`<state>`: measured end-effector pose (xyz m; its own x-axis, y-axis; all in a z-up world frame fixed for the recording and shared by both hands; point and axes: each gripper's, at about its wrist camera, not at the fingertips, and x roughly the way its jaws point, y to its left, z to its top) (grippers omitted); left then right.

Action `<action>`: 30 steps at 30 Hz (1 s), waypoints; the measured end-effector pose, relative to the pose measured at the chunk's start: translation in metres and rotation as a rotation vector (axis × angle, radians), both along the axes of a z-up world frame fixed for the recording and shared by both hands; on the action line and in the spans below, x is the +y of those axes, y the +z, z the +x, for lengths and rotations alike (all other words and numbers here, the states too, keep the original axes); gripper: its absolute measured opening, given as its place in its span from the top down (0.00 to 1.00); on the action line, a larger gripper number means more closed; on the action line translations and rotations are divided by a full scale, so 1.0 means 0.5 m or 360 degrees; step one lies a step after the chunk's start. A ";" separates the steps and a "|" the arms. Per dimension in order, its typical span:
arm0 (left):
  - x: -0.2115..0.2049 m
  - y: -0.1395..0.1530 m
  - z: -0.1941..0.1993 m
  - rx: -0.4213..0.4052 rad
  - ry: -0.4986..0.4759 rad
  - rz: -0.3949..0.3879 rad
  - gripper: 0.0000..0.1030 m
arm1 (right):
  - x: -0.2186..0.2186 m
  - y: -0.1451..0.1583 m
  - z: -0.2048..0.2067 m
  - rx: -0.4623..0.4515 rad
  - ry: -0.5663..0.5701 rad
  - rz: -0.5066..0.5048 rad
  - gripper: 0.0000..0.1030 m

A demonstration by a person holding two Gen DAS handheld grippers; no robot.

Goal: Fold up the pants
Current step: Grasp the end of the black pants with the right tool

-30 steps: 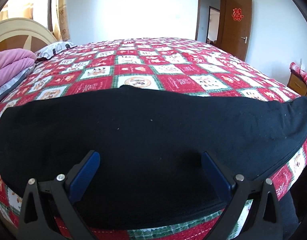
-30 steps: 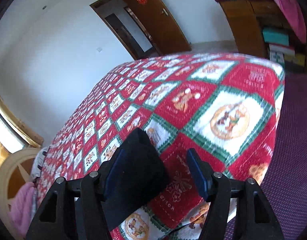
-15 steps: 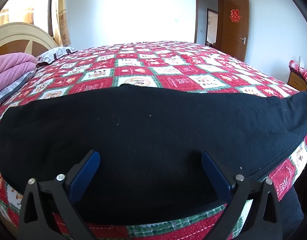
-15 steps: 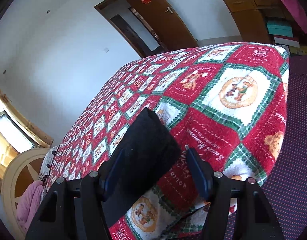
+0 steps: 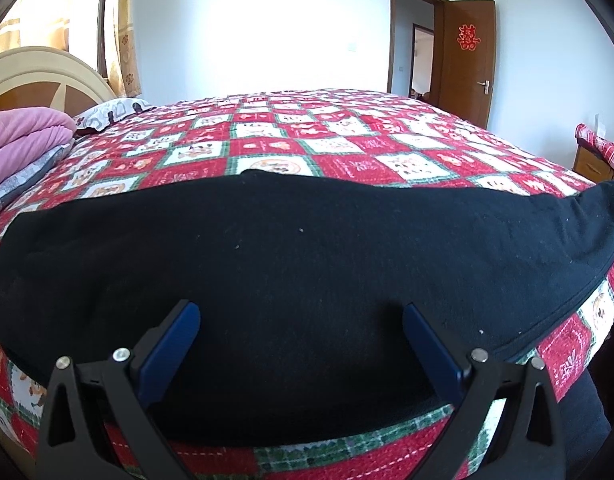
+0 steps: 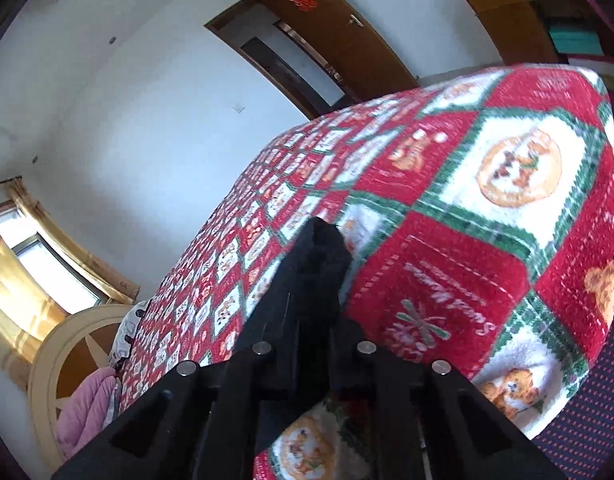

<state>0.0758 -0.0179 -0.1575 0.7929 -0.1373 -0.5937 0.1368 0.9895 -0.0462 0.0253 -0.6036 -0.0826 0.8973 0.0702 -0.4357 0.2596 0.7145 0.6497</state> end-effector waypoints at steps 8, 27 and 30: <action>0.031 0.017 -0.007 0.0021 0.0062 -0.0126 0.00 | 0.192 0.135 0.044 -0.0174 0.0317 -0.0407 0.90; 0.109 0.008 -0.015 0.0016 0.0185 -0.0282 0.00 | 0.788 -0.037 0.149 0.0015 0.1369 -0.1126 0.90; 0.105 0.008 -0.017 0.0009 0.0166 -0.0278 0.00 | 0.812 -0.060 0.135 0.0007 0.1425 -0.1260 0.90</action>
